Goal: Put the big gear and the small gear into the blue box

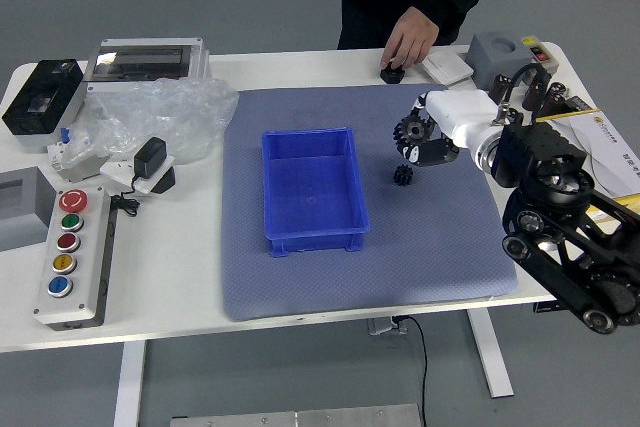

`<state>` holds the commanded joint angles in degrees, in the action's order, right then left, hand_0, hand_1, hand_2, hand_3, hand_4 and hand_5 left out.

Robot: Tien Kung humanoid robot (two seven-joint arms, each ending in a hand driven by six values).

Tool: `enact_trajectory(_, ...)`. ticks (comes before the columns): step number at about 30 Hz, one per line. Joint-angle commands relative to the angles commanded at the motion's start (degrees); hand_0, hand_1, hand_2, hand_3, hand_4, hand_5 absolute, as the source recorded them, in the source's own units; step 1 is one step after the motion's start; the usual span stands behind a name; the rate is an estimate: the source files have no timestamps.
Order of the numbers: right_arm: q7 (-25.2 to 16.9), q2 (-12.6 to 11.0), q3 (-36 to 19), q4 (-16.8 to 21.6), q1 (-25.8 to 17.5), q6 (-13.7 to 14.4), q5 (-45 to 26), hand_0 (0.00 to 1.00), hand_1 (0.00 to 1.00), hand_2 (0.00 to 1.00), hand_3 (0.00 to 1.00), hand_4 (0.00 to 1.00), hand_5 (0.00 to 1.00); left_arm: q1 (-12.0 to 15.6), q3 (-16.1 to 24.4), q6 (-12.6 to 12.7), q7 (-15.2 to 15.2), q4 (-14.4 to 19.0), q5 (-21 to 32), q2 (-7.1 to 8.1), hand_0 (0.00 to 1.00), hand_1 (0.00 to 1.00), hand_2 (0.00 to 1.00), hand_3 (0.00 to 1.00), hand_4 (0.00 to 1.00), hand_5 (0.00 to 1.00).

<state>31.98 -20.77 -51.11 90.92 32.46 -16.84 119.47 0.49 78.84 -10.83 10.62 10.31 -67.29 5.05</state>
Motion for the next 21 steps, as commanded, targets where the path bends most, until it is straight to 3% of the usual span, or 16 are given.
enact_trajectory(8,-0.5,6.6,2.3,-2.2,2.3,0.4,0.0,0.419,0.440,0.461,0.592,0.484,0.274,0.0,-0.1,0.0,0.1,0.0,-0.2,-0.04,0.796,0.822,0.812,0.841,0.662,0.252)
enact_trajectory(15,-1.2,12.7,5.9,-7.3,4.2,1.2,-0.8,0.419,0.439,0.459,0.591,0.486,0.274,0.0,-0.1,0.0,0.2,0.0,-0.7,-0.25,0.796,0.822,0.812,0.840,0.662,0.254)
enact_trajectory(21,-1.1,15.0,7.7,-10.9,4.9,0.1,-2.2,0.432,0.465,0.486,0.629,0.502,0.295,0.1,-0.1,0.0,0.3,0.0,-0.9,-0.32,0.795,0.822,0.812,0.840,0.661,0.253)
